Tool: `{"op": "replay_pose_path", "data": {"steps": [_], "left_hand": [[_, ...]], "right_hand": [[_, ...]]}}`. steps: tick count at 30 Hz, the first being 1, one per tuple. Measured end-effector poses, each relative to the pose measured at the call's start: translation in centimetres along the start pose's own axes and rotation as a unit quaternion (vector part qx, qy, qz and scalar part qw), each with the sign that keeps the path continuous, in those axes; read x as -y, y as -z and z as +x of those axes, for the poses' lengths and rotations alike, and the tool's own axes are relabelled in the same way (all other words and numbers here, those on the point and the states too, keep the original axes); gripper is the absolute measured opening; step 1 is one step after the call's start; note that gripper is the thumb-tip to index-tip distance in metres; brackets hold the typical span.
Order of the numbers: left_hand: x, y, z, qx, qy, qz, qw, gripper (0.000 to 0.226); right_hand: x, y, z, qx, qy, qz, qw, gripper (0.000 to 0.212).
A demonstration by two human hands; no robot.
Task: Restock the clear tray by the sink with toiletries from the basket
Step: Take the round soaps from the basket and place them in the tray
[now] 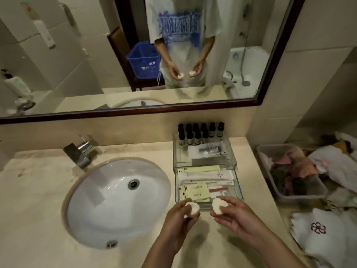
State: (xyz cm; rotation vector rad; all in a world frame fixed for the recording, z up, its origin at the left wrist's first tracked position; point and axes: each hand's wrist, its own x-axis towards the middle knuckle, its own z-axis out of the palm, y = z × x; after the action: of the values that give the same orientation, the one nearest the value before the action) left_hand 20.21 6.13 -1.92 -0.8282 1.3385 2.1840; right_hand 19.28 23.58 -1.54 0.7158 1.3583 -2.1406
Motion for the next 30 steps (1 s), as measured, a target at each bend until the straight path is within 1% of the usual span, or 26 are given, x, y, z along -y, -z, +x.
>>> {"op": "replay_pose_path", "data": {"steps": [3,6,12,14,18,22,26,27,29,30], "left_hand": [[-3.9,1.0,3.9,-0.001,-0.009,0.027,1.0,0.026],[-6.8,2.2,7.7,-0.025,-0.017,0.044,0.999,0.026],[-8.9,3.7,13.1,-0.06,-0.001,0.01,0.998,0.025],[-9.3,3.8,14.4,-0.071,-0.002,0.003,0.998,0.025],[-10.3,3.1,16.7,-0.092,-0.02,0.019,0.995,0.027],[-11.4,2.1,18.2,-0.117,-0.037,0.026,0.992,0.031],[-12.2,1.4,19.9,-0.143,-0.038,0.04,0.988,0.029],[-12.4,1.3,20.4,-0.15,-0.041,0.042,0.987,0.027],[-12.8,0.9,21.3,-0.162,-0.047,0.041,0.985,0.023],[-13.0,0.7,21.8,-0.166,-0.051,0.044,0.984,0.021]], "right_hand": [[1.6,-2.4,4.0,-0.028,-0.003,0.004,1.0,0.028],[2.2,-4.6,7.9,-0.063,-0.011,-0.004,0.998,0.031],[1.0,-6.7,12.6,-0.113,-0.05,-0.023,0.992,0.029],[1.2,-7.1,13.5,-0.114,-0.061,-0.02,0.991,0.03],[2.4,-7.9,15.3,-0.084,-0.063,-0.034,0.994,0.036],[4.0,-9.4,18.1,-0.091,-0.046,-0.029,0.994,0.04],[4.9,-11.3,20.1,-0.104,-0.026,-0.008,0.994,0.03],[5.1,-11.7,20.5,-0.115,-0.03,0.003,0.993,0.025],[5.4,-12.5,21.1,-0.143,-0.052,0.035,0.988,0.007],[5.5,-12.9,21.3,-0.163,-0.057,0.05,0.984,0.007]]}}
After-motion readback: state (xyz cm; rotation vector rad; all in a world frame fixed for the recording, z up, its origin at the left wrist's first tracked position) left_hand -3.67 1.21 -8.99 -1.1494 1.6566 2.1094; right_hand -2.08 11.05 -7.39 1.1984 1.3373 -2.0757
